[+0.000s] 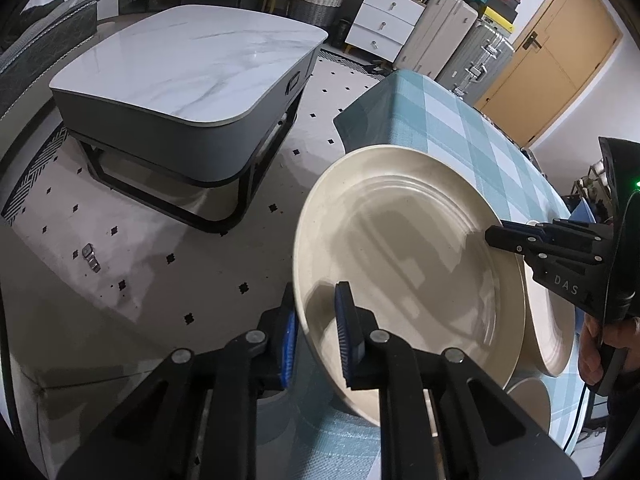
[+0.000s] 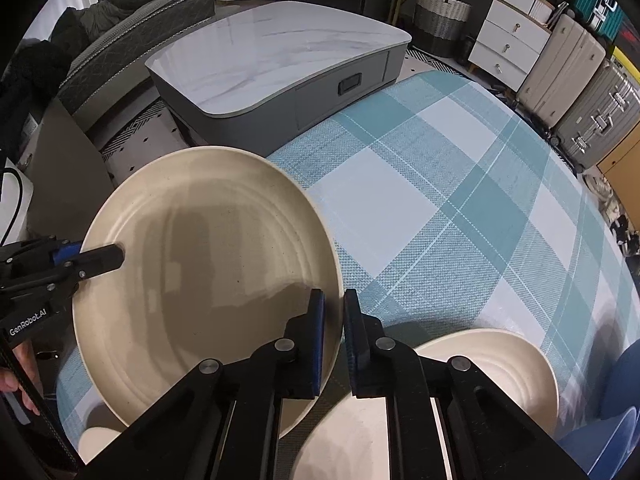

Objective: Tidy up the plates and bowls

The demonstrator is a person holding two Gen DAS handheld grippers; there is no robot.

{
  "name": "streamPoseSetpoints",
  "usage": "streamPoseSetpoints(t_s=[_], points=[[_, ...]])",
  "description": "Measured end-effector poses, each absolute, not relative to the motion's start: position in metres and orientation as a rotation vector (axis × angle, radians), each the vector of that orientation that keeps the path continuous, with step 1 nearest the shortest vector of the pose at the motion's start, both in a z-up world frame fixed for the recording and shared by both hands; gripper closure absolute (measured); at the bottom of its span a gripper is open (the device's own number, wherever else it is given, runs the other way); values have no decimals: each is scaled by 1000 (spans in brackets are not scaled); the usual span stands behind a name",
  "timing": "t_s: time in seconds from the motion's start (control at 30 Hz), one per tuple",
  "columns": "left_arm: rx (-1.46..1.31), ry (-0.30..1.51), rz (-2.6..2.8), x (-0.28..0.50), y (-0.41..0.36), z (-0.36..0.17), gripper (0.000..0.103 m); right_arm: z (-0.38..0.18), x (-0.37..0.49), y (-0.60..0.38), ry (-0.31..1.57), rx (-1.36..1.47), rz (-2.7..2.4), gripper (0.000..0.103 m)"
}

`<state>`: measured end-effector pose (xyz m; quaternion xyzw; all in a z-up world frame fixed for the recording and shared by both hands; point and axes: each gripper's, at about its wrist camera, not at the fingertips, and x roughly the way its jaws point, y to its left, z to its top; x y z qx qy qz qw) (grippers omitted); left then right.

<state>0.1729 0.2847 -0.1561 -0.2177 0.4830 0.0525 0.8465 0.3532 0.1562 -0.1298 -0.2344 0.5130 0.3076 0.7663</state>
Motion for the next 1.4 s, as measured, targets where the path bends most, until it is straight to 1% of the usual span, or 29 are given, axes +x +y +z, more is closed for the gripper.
streamPoseSetpoints(t_s=[0.23, 0.37, 0.57, 0.6, 0.73, 0.9, 1.4], points=[[-453, 1022, 121, 170, 285, -155, 87, -132, 360, 154, 1148, -477, 698, 93], [-475, 1012, 134, 167, 286, -156, 87, -135, 359, 154, 1155, -466, 700, 91], [-472, 1013, 136, 164, 285, -156, 87, -139, 359, 154, 1181, -437, 725, 83], [-475, 1013, 136, 164, 285, -156, 87, -138, 359, 153, 1181, -435, 726, 83], [-475, 1015, 136, 165, 284, -156, 87, -135, 359, 153, 1190, -422, 720, 83], [-491, 1030, 145, 164, 283, -156, 87, -134, 356, 150, 1197, -389, 705, 87], [-475, 1049, 159, 165, 280, -144, 88, -121, 355, 144, 1211, -342, 650, 91]])
